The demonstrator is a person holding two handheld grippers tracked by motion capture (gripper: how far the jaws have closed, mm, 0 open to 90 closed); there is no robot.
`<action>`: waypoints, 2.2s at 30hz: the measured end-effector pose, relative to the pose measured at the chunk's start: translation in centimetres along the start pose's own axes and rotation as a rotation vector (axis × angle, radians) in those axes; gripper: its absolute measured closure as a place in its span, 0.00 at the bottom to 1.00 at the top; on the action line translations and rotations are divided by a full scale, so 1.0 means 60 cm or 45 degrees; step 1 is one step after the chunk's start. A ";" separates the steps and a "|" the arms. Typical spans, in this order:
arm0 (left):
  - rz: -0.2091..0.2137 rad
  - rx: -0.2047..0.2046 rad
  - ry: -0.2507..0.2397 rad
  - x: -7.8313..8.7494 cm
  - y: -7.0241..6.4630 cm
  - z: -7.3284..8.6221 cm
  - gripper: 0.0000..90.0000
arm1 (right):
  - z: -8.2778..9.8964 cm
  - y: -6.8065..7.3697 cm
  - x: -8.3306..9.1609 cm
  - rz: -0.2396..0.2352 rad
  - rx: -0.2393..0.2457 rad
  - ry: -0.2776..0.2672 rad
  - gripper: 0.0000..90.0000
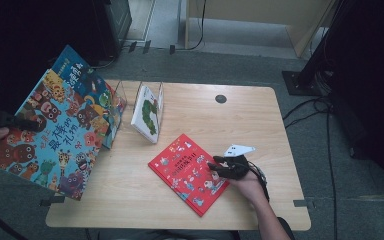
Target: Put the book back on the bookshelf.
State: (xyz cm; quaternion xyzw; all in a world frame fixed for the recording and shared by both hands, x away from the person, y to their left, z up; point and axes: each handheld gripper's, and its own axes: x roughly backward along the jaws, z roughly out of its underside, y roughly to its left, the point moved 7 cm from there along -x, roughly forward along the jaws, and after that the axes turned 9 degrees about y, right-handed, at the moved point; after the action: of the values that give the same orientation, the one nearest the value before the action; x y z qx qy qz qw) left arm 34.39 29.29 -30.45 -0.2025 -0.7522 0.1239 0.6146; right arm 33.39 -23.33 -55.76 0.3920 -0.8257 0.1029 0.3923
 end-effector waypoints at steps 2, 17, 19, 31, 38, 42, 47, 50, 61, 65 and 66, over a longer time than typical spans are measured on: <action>0.011 0.011 -0.022 -0.003 -0.002 -0.013 0.88 | 0.000 0.000 0.000 0.001 0.001 -0.001 0.67; -0.016 0.012 -0.081 -0.032 -0.004 -0.113 0.88 | 0.000 0.000 -0.001 0.010 0.014 -0.007 0.67; -0.029 0.011 -0.082 -0.038 -0.004 -0.125 0.88 | 0.000 0.001 -0.001 0.012 0.012 -0.007 0.67; -0.068 -0.005 -0.120 -0.074 -0.011 -0.185 0.88 | 0.001 0.007 -0.001 0.067 0.053 0.007 0.67; -0.094 -0.017 -0.144 -0.077 -0.009 -0.206 0.89 | 0.004 0.010 0.001 0.090 0.083 0.030 0.67; -0.125 -0.036 -0.126 -0.078 -0.009 -0.206 0.89 | 0.010 0.010 0.006 0.101 0.075 0.014 0.67; -0.128 -0.028 -0.175 -0.079 -0.007 -0.205 0.89 | 0.016 0.008 0.011 0.111 0.055 0.012 0.67; -0.128 -0.033 -0.173 -0.079 -0.007 -0.202 0.88 | 0.016 0.008 0.011 0.112 0.057 0.011 0.67; -0.104 -0.070 -0.105 -0.074 -0.001 -0.182 0.77 | 0.015 0.003 0.012 0.076 0.013 0.003 0.67; -0.074 -0.069 -0.110 -0.071 -0.003 -0.179 0.71 | 0.014 0.003 0.012 0.069 0.004 0.001 0.67; -0.074 -0.074 -0.110 -0.070 -0.004 -0.178 0.70 | 0.014 0.003 0.012 0.069 0.002 0.001 0.67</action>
State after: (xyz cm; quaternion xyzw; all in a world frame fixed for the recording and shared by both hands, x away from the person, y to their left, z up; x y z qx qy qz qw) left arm 45.44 26.49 -31.76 -0.1929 -0.7868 0.0929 0.5788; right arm 32.47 -24.02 -55.77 0.3697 -0.8358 0.1145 0.3895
